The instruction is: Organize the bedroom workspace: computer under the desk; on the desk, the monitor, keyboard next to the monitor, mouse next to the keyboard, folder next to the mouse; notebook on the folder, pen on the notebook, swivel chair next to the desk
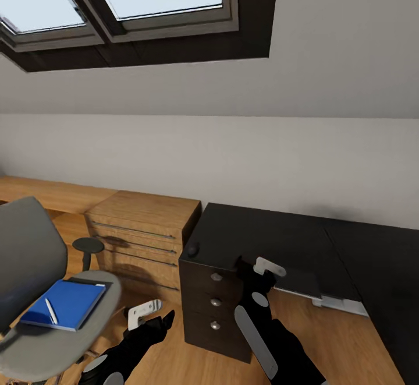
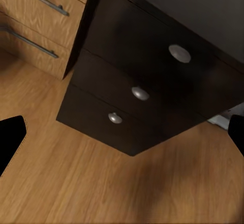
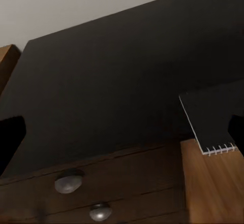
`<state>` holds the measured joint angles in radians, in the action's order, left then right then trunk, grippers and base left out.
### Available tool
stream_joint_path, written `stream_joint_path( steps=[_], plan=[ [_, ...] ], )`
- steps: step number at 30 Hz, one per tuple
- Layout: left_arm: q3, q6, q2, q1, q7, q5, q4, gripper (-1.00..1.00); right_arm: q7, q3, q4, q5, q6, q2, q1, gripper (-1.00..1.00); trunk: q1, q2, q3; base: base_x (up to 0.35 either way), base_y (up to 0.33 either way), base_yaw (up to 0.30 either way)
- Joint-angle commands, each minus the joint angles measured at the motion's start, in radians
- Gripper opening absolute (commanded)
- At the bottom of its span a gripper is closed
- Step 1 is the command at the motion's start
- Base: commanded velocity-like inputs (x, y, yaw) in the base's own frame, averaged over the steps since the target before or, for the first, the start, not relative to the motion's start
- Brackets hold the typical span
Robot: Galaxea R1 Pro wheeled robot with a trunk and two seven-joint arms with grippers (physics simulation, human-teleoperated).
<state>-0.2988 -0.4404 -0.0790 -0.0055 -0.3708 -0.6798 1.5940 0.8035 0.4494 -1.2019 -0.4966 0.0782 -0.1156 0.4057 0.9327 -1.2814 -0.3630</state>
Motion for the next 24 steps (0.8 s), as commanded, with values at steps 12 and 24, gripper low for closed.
stream_joint_path(
  steps=[12,24],
  plan=[
    [-0.002,-0.004,-0.001,-0.001,-0.01,-0.01,0.001,1.0,0.007,0.002,-0.005,-0.002,0.008,0.0,0.001,1.0,0.0,-0.001,-0.002,0.087,-0.008,0.13],
    [-0.002,-0.003,-0.001,-0.001,-0.01,-0.01,0.001,1.0,0.005,0.002,-0.002,-0.002,0.008,-0.001,0.001,1.0,0.0,-0.001,-0.002,0.286,0.0,0.021]
  ],
)
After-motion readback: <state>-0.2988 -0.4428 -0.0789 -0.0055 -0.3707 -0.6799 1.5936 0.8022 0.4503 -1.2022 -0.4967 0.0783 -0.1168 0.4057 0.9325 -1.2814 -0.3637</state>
